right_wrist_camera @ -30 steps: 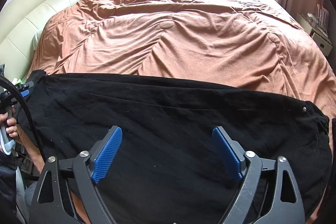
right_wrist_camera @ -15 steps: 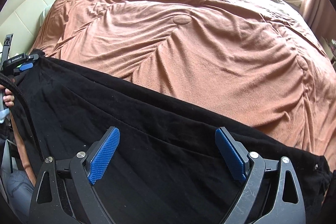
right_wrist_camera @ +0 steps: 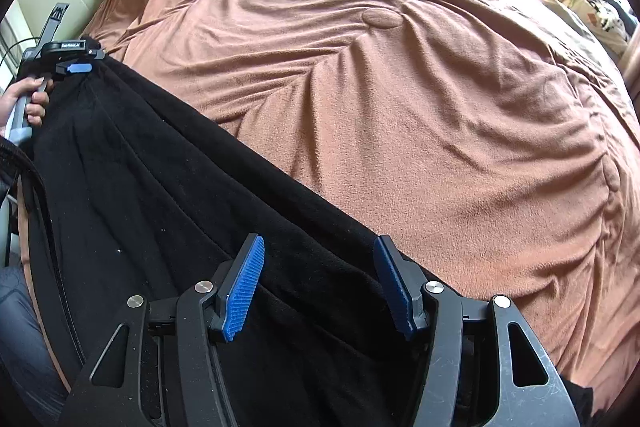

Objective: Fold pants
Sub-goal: 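Close the right tool on the pants edge and pull it toward the left tool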

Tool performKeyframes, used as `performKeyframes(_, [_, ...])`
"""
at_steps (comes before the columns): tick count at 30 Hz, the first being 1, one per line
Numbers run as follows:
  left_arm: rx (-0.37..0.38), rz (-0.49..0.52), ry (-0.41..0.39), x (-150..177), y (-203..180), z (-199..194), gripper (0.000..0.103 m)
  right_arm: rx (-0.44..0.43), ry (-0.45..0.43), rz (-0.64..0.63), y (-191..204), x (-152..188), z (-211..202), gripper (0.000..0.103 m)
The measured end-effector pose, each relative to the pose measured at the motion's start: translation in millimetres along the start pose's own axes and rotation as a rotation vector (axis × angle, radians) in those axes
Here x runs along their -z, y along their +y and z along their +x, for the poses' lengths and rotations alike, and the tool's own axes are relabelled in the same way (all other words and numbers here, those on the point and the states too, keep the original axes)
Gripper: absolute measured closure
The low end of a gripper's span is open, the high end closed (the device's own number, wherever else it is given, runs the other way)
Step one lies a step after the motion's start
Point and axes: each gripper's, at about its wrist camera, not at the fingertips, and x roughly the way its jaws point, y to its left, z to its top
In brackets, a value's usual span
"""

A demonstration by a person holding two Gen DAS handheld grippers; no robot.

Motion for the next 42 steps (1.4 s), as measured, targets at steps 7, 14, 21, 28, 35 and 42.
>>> performKeyframes(7, [-0.035, 0.002, 0.006, -3.0, 1.8, 7.2, 0.046, -0.001, 0.115, -0.109, 6.7, -5.8, 34.0, 0.068])
performKeyframes(14, [-0.023, -0.042, 0.015, -9.6, 8.3, 14.3, 0.049, 0.014, 0.109, -0.142, 15.4, -7.9, 32.8, 0.102])
performKeyframes(21, [-0.035, -0.057, 0.045, -11.8, 12.2, 16.9, 0.057, 0.048, 0.035, -0.134, 24.6, 1.6, 11.1, 0.103])
performKeyframes(28, [-0.058, -0.057, 0.087, -13.4, 10.4, 23.2, 0.057, 0.062, -0.032, -0.133, 28.5, 11.8, -19.5, 0.103])
performKeyframes(35, [-0.063, -0.071, 0.059, -13.6, 9.3, 14.6, 0.101, 0.078, -0.055, -0.125, 31.8, 21.3, -24.7, 0.103])
performKeyframes(42, [-0.043, -0.060, -0.051, -22.7, 1.3, -19.9, 0.101, 0.121, -0.088, -0.107, 34.6, 18.8, -34.1, 0.103])
